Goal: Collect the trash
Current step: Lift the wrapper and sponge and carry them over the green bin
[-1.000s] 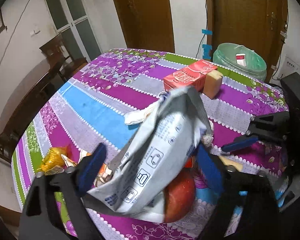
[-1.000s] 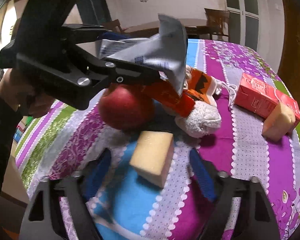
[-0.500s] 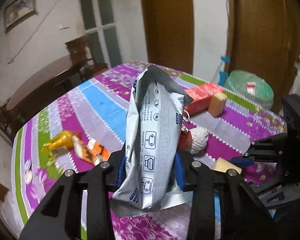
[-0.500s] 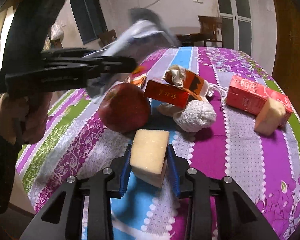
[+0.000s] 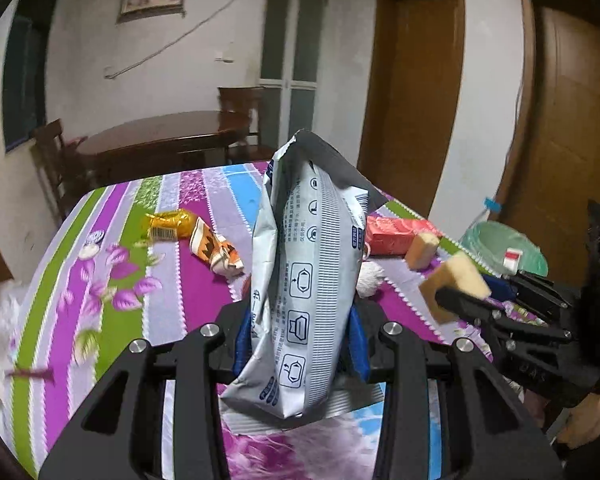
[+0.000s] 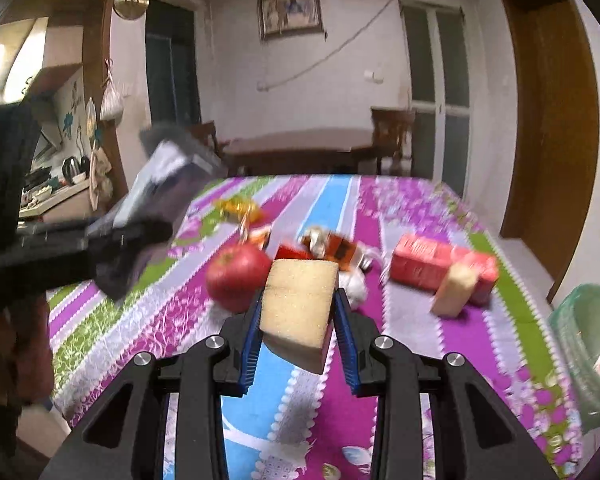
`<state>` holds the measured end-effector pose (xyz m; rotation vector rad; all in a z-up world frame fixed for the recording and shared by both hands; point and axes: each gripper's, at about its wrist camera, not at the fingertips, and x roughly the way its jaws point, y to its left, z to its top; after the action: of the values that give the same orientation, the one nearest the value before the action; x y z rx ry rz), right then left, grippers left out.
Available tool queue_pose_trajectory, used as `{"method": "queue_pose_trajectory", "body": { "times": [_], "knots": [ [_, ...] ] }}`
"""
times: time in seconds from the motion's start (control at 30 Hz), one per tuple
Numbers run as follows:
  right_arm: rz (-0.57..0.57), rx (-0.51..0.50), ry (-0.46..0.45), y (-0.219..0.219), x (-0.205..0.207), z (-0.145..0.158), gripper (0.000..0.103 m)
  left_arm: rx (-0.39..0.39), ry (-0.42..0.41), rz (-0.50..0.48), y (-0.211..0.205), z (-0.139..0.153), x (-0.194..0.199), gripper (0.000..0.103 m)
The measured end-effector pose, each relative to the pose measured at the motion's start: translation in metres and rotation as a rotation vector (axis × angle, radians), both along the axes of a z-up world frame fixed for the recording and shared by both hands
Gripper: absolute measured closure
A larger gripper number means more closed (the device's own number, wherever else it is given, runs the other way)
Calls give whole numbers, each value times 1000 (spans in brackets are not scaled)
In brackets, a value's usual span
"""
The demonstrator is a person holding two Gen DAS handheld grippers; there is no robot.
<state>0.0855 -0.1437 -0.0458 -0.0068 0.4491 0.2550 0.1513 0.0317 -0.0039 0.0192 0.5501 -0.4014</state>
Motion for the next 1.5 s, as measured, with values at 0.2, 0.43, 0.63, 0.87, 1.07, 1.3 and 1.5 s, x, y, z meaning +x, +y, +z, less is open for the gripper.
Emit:
{"method": "queue_pose_trajectory", "body": {
  "times": [0.2,0.43,0.63,0.87,1.07,1.3,1.5],
  "knots": [
    [-21,-9,-63,-5,-18,19,68,-41,-35,67,-18,4,-28,66],
    [-32,-12,-86,-14,-37,31,68,-36,-57,83,-35,8,-37,66],
    [-45,-11,-92,-26,-49,42,68,-35,-73,86,-44,12,-40,66],
    [-70,-9,-101,-42,-56,55,68,-28,-94,58,-65,16,-40,66],
    [-112,-24,-115,-73,-58,68,68,-35,-93,10,-95,19,-30,66],
    [-182,-42,-116,-123,-52,78,68,-46,-103,-35,-136,25,-21,66],
    [-246,-36,-97,-180,-43,85,68,-52,-109,-91,-177,35,-7,66]
  ]
}}
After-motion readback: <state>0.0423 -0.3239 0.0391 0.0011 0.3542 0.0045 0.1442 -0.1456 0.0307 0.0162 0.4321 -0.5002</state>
